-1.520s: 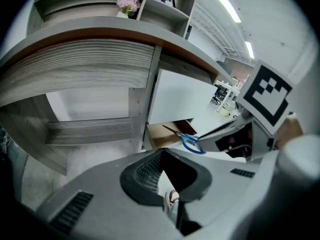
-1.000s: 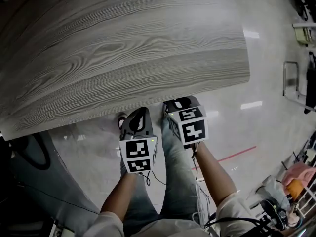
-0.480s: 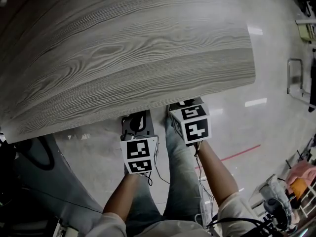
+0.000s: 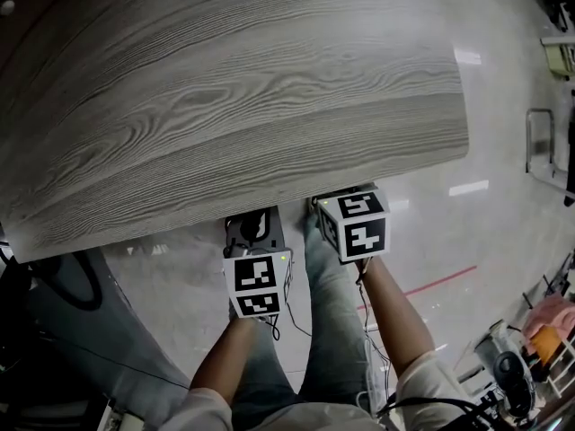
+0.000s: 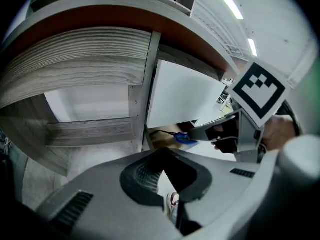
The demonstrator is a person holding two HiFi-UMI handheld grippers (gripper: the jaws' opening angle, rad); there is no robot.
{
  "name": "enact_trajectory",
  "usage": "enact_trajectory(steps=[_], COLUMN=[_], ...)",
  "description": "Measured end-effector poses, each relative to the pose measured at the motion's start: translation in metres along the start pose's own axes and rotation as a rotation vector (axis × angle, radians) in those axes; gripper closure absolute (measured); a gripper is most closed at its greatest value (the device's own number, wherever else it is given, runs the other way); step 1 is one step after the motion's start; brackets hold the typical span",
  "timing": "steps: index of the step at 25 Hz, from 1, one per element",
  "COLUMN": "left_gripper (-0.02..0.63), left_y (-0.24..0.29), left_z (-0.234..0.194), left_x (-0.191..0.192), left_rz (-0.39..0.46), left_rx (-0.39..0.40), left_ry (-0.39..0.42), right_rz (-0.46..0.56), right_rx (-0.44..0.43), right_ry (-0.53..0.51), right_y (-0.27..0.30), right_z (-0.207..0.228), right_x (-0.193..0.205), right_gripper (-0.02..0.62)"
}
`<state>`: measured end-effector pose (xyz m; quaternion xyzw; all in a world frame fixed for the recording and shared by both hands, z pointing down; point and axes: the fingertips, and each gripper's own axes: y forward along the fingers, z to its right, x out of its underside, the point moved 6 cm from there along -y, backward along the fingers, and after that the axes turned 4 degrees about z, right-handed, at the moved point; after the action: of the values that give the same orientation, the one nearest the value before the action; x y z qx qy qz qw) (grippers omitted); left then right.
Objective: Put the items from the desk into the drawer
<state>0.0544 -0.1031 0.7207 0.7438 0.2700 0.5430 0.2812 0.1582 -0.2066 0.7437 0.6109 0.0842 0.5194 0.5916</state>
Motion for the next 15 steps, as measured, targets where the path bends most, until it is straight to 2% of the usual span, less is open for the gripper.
enact_trajectory(steps=[15], left_gripper=[0.607], left_y=[0.013], left_z=[0.008], left_x=[-0.008], left_rz=[0.003], left_rx=[0.012], left_ry=[0.008], right_rz=[0.057], right_rx=[0.041], right_ry=[0.077], right_y=[-0.009], right_z=[0.022], right_x=[-0.003], right_gripper=[0.526])
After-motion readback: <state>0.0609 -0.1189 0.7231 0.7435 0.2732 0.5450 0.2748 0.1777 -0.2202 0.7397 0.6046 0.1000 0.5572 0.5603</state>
